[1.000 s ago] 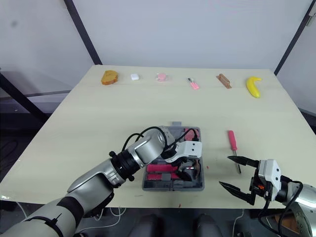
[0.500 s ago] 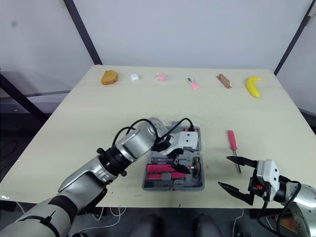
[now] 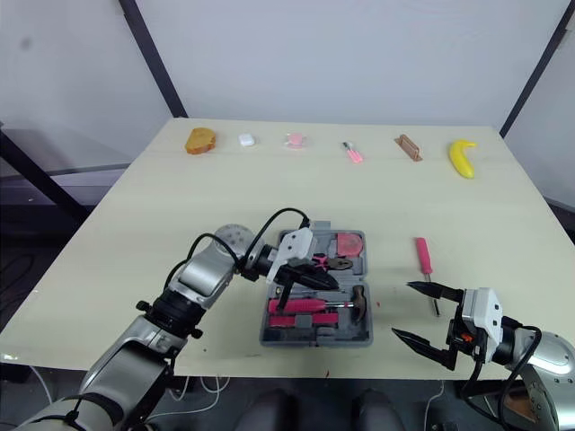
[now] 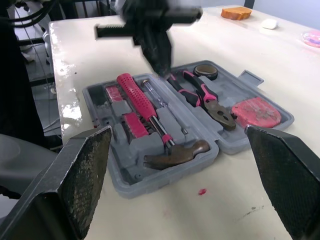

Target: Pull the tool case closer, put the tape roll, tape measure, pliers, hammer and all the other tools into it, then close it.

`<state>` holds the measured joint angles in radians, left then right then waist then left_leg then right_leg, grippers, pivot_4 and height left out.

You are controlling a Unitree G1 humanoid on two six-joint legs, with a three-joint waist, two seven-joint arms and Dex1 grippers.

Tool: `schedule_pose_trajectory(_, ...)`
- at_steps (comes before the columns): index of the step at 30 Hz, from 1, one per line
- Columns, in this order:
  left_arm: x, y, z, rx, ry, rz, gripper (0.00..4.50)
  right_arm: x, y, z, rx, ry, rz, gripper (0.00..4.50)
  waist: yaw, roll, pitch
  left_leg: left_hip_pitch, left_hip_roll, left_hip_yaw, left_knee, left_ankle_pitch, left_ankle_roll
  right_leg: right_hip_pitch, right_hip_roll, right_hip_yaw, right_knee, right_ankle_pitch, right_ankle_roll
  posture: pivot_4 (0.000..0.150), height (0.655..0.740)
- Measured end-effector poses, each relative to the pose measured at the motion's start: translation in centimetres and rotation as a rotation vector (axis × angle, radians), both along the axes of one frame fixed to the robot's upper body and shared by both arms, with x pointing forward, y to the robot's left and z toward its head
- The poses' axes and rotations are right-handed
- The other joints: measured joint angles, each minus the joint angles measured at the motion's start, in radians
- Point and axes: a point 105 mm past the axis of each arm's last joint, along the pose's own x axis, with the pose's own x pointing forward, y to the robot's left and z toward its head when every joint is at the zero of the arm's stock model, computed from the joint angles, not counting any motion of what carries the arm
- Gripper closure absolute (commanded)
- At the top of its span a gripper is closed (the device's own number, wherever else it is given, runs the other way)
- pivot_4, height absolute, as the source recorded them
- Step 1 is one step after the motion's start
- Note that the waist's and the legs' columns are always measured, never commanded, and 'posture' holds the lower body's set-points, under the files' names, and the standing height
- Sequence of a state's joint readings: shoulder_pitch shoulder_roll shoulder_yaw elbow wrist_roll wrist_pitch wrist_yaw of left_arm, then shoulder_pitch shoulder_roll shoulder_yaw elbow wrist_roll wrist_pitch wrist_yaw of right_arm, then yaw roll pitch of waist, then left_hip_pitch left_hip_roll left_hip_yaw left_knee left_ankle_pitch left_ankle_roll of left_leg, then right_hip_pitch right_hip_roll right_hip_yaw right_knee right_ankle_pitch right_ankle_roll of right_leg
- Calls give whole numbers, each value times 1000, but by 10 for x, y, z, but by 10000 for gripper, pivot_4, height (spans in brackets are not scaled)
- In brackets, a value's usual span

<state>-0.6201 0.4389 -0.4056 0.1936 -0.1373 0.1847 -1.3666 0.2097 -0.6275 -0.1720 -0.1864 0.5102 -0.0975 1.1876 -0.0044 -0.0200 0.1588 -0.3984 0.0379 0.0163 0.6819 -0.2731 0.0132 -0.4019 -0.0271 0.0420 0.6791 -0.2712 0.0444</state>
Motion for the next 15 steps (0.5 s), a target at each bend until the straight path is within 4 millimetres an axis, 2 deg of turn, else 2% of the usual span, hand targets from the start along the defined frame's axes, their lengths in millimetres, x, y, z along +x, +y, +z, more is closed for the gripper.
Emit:
schedule_pose_trajectory(4, -1, 9, -23, 37, 6, 13, 44648, 1, 0, 0, 0, 3, 0, 0, 0, 0, 0, 0, 0, 0, 0, 0, 0, 0, 0, 0, 0, 0, 0, 1500, 7400)
schedule_pose_trajectory(9, 2, 11, -34, 56, 2, 28, 44648, 2, 1, 2, 0, -7, 4, 0, 1, 0, 0, 0, 0, 0, 0, 0, 0, 0, 0, 0, 0, 0, 0, 1500, 7400)
schedule_pose_trajectory(11, 4, 16, -47, 79, 17, 54, 44648, 2, 1, 2, 0, -5, 3, 0, 0, 0, 0, 0, 0, 0, 0, 0, 0, 0, 0, 0, 0, 0, 0, 1500, 7400)
schedule_pose_trajectory(15, 5, 17, -54, 81, 11, 59, 44648, 2, 0, 2, -2, -2, 3, 0, 0, 0, 0, 0, 0, 0, 0, 0, 0, 0, 0, 0, 0, 0, 0, 1500, 7400)
